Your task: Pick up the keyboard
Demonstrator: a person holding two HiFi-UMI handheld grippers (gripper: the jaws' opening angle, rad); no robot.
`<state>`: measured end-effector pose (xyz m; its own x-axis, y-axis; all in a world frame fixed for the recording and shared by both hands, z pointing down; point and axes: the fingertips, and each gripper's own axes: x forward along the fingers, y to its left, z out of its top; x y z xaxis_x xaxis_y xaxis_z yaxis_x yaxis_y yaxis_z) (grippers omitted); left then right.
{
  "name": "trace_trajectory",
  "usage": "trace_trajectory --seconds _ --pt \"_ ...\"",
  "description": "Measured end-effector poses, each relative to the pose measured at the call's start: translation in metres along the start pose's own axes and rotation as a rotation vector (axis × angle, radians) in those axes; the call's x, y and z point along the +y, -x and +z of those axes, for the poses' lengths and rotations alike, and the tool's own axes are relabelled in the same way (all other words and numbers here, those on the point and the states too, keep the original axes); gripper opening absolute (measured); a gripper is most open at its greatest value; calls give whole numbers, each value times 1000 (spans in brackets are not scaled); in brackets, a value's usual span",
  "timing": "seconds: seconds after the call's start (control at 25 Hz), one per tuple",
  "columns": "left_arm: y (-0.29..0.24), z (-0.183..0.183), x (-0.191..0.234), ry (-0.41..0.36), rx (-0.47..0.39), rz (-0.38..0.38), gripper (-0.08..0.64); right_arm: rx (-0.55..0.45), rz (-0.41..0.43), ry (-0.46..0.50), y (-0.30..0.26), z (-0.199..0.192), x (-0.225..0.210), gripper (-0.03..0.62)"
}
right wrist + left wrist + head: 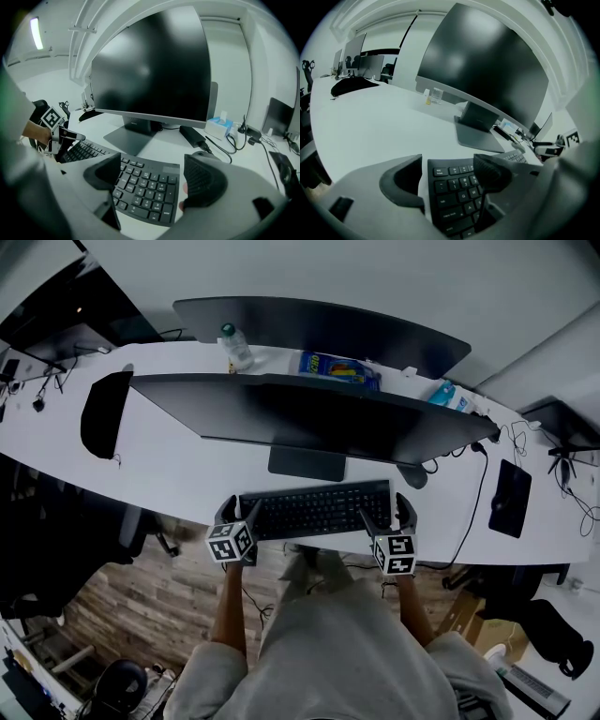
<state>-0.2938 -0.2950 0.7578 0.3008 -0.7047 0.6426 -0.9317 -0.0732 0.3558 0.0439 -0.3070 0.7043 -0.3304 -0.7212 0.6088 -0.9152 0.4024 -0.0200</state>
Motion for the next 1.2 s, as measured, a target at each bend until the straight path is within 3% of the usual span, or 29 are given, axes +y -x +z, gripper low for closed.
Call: trace_trajectory --seconds 0.52,0.68,1.2 --pt "-14 -17 -5 3 57 -19 322 4 -11 1 -2 0 -6 416" --pt "-15 -18 -4 34 61 -23 324 6 -8 1 -2 -2 -5 416" --pt "-17 -19 -4 12 58 11 328 35 4 -51 -13 -18 -18 416"
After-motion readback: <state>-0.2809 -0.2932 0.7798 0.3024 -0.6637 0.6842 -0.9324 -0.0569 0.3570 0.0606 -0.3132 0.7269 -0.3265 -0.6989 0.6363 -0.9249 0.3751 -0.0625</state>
